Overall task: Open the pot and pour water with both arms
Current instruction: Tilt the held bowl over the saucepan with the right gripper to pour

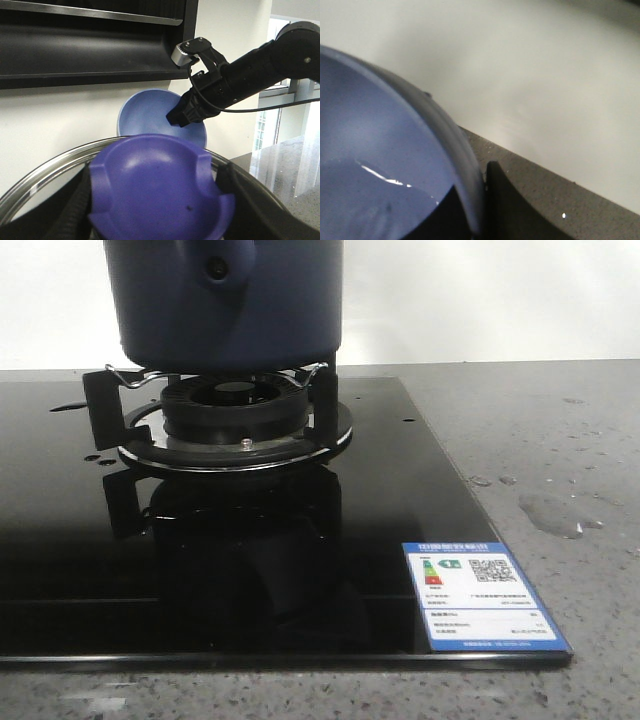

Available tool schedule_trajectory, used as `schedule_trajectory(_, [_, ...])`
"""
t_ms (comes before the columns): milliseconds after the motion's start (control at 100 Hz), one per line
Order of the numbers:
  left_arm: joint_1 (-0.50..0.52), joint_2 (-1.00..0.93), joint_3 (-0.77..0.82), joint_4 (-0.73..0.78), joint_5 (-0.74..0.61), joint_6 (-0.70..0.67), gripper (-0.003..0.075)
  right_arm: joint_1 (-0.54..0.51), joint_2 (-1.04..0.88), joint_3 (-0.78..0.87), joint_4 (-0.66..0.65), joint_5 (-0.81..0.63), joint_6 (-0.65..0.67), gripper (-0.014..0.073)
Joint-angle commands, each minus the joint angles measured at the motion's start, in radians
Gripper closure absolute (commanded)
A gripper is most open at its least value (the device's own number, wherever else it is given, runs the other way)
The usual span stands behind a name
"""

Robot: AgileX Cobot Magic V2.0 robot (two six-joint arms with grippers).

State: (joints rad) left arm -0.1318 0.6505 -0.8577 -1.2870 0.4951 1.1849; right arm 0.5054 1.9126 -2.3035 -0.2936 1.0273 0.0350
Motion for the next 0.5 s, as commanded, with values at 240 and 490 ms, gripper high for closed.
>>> schedule_trajectory(240, [-0.038,-0.001,-0.031,-0.019,-0.045,-0.009,0.0441,0.052,-0.012,-0.036,-0.249,-0.110,0.045,0.0634])
schedule_trajectory(490, [-0.047,-0.001,-0.031,-0.001,-0.046,-0.009,0.0441,0.110,-0.008,-0.036,-0.425,-0.120,0.074,0.0634])
